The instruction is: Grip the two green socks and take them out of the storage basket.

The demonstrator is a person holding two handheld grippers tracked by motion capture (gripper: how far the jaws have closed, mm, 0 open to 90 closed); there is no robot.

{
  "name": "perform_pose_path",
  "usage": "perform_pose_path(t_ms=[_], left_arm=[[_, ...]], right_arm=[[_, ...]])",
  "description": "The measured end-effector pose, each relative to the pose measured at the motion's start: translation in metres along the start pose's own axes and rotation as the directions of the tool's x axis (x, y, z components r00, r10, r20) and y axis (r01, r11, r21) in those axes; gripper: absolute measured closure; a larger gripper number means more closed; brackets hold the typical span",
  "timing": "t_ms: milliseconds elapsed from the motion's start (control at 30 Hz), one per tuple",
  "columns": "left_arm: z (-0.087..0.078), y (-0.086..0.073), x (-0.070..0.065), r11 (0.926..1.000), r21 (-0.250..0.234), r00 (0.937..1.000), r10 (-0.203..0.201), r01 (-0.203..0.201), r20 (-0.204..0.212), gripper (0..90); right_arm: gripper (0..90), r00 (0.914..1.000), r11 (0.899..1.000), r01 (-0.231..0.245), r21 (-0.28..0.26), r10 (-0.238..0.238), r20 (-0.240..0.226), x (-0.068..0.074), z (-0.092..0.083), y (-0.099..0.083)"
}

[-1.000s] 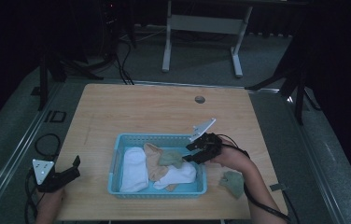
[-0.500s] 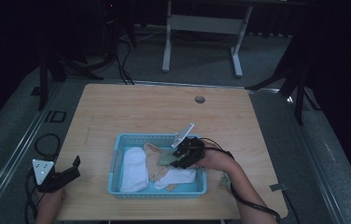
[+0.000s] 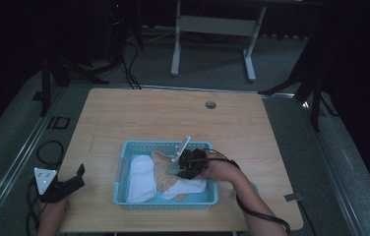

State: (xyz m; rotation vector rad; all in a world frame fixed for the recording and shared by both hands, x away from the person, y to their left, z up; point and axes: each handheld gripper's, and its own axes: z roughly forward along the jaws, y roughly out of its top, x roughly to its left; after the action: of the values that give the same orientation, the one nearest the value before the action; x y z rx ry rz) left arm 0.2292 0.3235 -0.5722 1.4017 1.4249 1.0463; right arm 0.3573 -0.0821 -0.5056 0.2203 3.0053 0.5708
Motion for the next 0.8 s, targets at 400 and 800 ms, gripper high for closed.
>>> perform_pose_path(t_ms=[400, 800], left_arm=[[0.0, 0.0, 0.0, 1.0, 0.001, 1.0, -0.002, 0.002, -0.002, 0.7], [0.0, 0.0, 0.0, 1.0, 0.002, 1.0, -0.003, 0.003, -0.003, 0.7]], right_arm=[[85.2, 0.9996, 0.997, 0.028, -0.067, -0.028, 0.006, 0.001, -0.026, 0.005], [85.2, 0.9988, 0.989, 0.043, -0.141, -0.039, 0.031, 0.003, -0.062, 0.006]])
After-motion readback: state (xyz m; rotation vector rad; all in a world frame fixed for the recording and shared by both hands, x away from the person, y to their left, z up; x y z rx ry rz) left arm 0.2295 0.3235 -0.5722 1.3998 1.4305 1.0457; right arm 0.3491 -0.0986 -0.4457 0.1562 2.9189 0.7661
